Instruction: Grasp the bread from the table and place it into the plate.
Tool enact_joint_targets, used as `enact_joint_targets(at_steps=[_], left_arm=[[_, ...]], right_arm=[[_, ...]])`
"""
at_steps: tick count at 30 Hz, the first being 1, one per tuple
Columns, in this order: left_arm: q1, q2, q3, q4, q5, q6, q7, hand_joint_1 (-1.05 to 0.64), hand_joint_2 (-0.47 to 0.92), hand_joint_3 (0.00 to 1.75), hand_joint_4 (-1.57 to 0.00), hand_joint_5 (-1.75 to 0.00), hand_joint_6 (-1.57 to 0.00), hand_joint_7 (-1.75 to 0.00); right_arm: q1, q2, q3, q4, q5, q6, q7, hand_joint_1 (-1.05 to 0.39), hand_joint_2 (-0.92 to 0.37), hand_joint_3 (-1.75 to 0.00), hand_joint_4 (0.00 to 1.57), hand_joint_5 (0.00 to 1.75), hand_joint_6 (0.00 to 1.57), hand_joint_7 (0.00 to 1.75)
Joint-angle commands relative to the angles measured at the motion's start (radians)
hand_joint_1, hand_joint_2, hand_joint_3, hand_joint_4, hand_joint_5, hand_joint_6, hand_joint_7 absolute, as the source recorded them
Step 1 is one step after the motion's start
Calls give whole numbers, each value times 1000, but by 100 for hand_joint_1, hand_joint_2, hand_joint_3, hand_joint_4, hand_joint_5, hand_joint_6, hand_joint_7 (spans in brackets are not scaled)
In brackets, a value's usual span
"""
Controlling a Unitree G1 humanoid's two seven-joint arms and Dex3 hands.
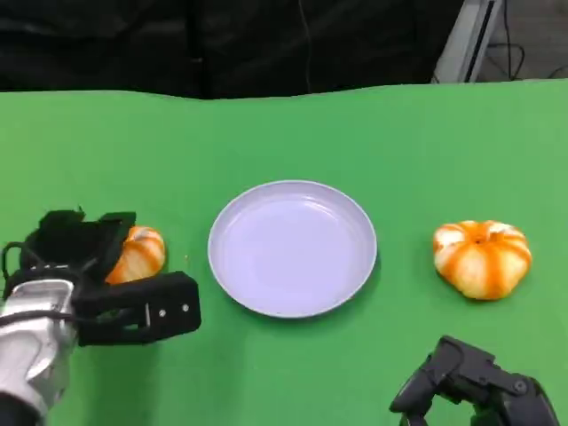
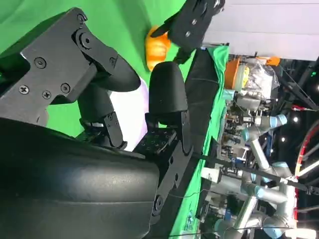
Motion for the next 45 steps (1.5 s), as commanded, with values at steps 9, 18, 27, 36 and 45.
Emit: enact_joint_targets(at_steps=[9,18,27,36,45], left_arm=[[-167,-52,-89,417,-94,-77,50,-51,92,0,-8,-27,-27,-1],[-156,-35,-87,498,-159,-252,244,-25,90,0,-71,-169,-73,-139],[-130,7,-70,345,-169,-399,444,-18,88,23,-85,-175,-61,-175],[-126,25,-63,241,-161,-446,527,-15,53,88,-90,-175,-66,-175],[-138,3,-68,142,-149,-472,562,-18,35,128,-95,-175,-71,-175]], right_arm=[[19,0,6,-27,-9,-3,-12,-9,-36,-128,70,161,75,135],[22,-2,5,-31,-11,0,-15,-11,-36,-129,70,162,75,135],[4,-5,3,-16,1,2,-8,-6,-36,-130,70,163,75,137],[-6,10,10,-1,-20,-7,-24,-6,-33,-132,71,163,76,137],[-11,6,13,0,-33,-11,-33,-7,-29,-138,72,162,77,136]])
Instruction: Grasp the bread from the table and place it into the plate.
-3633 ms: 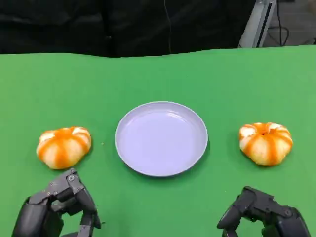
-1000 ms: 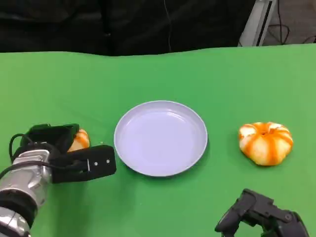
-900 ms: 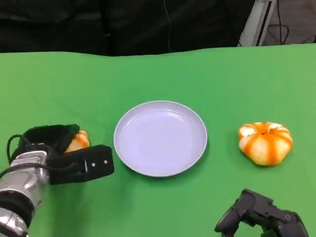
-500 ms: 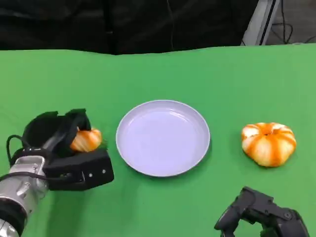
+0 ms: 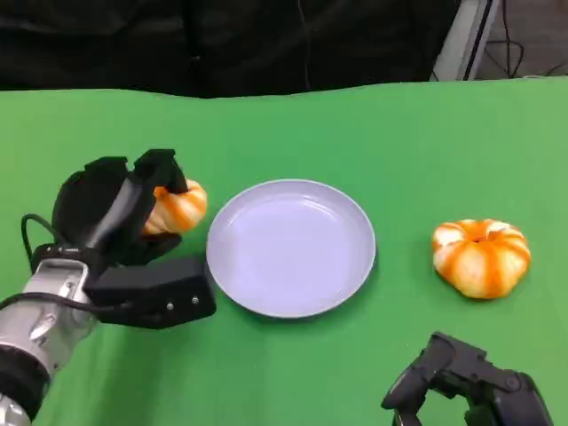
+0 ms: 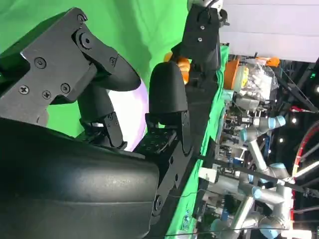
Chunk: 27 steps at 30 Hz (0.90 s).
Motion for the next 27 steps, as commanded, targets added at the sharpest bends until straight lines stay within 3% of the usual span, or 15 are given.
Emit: enact_joint_targets(at_steps=[1,5,12,20,24,25,27], left_arm=[[-6,0,5,-52,5,-16,20,-18,35,130,-95,-175,-71,-175],[-3,0,9,-59,7,-15,17,-18,34,132,-95,-175,-71,-175],[-43,-125,-22,-139,-2,-39,-51,-19,34,125,-93,-175,-73,-175],[-85,-202,-49,-86,8,-16,-96,-19,40,113,-94,-175,-72,-175],[-99,-231,-51,-55,-2,-7,-116,-18,38,120,-97,-175,-72,-175],[-104,-243,-50,-44,-13,7,-154,-19,38,120,-95,-175,-72,-168],[-110,-254,-47,-32,-25,25,-201,-20,41,114,-89,-175,-78,-132]], right_arm=[[7,-6,-5,-1,-4,-11,-8,-7,-29,-138,72,162,78,136],[7,-7,-4,-1,-4,-11,-10,-7,-29,-138,72,161,78,136],[23,-19,-3,-16,6,-8,-3,-8,-31,-136,72,161,78,135],[24,-18,0,-19,6,-3,-3,-8,-31,-134,71,161,78,134],[23,-16,0,-18,1,-7,-7,-9,-31,-134,71,161,78,134],[22,-15,0,-18,-3,-8,-9,-9,-31,-134,71,161,78,134],[23,-13,1,-18,-6,-9,-12,-8,-31,-135,71,161,78,133]])
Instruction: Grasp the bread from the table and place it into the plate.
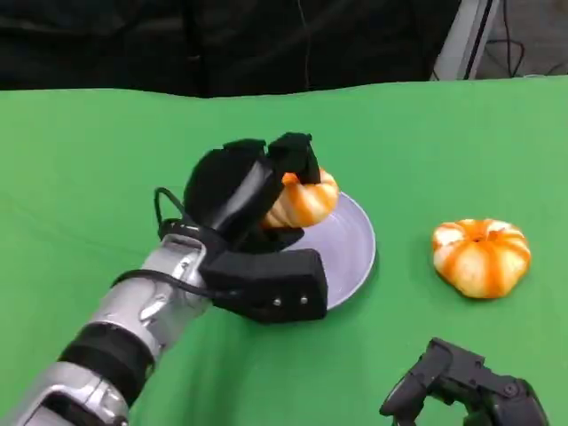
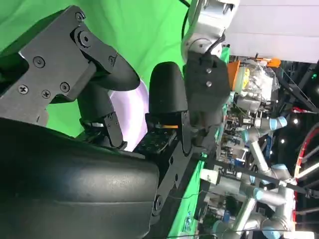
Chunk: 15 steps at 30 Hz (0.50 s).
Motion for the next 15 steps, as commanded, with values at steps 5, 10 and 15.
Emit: enact_joint_targets(at_steps=[5,10,15], left_arm=[[-44,11,-29,8,-29,102,-298,-37,84,36,-33,-69,-44,-25],[-36,31,-45,-29,-19,142,-379,-77,92,25,-3,-25,-15,-3],[-28,41,-54,-59,-16,167,-413,-91,92,27,0,-7,-6,-3]], right_arm=[[3,-3,-5,-9,1,-15,-8,-8,-31,-135,72,161,78,134],[1,-6,-6,-8,3,-13,-6,-7,-32,-135,72,161,78,134],[-1,-8,-8,-5,3,-17,-6,-6,-32,-135,72,161,78,134]])
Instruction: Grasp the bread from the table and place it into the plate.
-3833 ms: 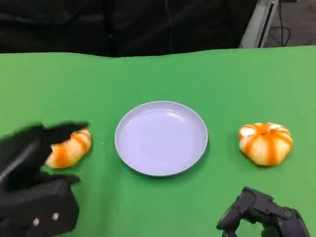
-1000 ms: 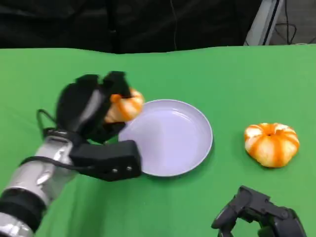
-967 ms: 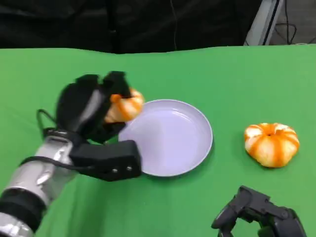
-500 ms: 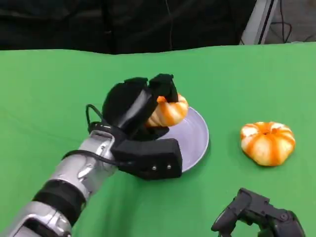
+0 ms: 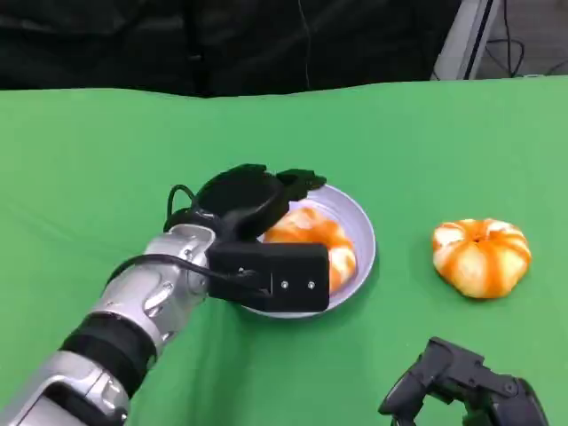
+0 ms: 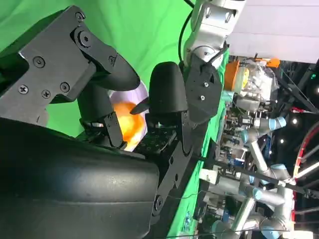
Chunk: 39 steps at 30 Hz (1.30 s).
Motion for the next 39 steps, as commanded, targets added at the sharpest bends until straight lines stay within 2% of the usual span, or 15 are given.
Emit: enact_joint_targets(at_steps=[1,2,4,8,15,23,25,26,28,31,33,34,38,39], left_arm=[[-1,19,-13,-29,9,17,-26,-92,92,27,0,-6,-5,-3],[1,27,-12,-43,4,24,-54,-92,92,28,0,-6,-5,-2],[8,42,-6,-70,-11,30,-100,-102,92,46,0,-1,-1,0],[45,76,22,-143,-49,23,-156,-105,92,51,0,0,0,0],[167,151,94,-342,-131,3,-207,-96,92,46,-2,-1,-4,-2],[351,228,232,-603,-261,-66,-214,-81,92,31,-23,-15,-21,-8],[408,229,283,-653,-316,-106,-192,-74,92,25,-35,-27,-32,-10],[434,226,306,-675,-342,-121,-186,-68,92,20,-43,-39,-43,-11],[476,219,338,-705,-385,-139,-189,-63,92,18,-48,-46,-51,-12],[570,193,390,-763,-491,-180,-192,-43,92,11,-65,-65,-74,-17],[616,178,412,-785,-526,-207,-184,-38,92,8,-67,-70,-79,-17],[641,169,424,-795,-541,-224,-177,-30,92,8,-74,-74,-85,-20],[775,101,474,-833,-644,-322,-153,-7,91,13,-84,-98,-103,-28],[795,87,481,-834,-657,-344,-149,1,79,41,-86,-113,-106,-46]], right_arm=[[2,-7,-9,-4,5,-17,-3,-6,-31,-135,72,161,78,134],[1,-9,-9,-3,12,-13,0,-6,-31,-135,72,161,78,134],[0,-11,-10,-2,23,-9,6,-7,-32,-135,72,161,78,135],[1,-12,-13,-1,28,-7,8,-7,-31,-135,71,161,78,135],[1,-14,-14,0,33,-12,12,-6,-33,-134,71,162,77,136],[1,-12,-13,2,35,-8,16,-6,-34,-134,71,163,77,137],[2,-12,-12,0,38,-3,18,-7,-34,-134,71,163,76,137],[2,-12,-12,-1,39,-1,19,-7,-34,-134,71,163,76,137],[3,-12,-13,-3,39,0,19,-7,-34,-134,71,163,76,137],[2,-12,-13,-1,42,-6,21,-7,-34,-134,71,163,76,137],[0,-12,-14,4,43,-10,22,-7,-34,-134,71,163,76,137],[-1,-12,-14,7,43,-12,22,-8,-34,-134,71,163,76,137],[-2,-12,-14,10,40,-16,21,-9,-34,-134,71,163,76,137],[-2,-13,-15,11,39,-17,21,-9,-33,-134,72,163,77,137]])
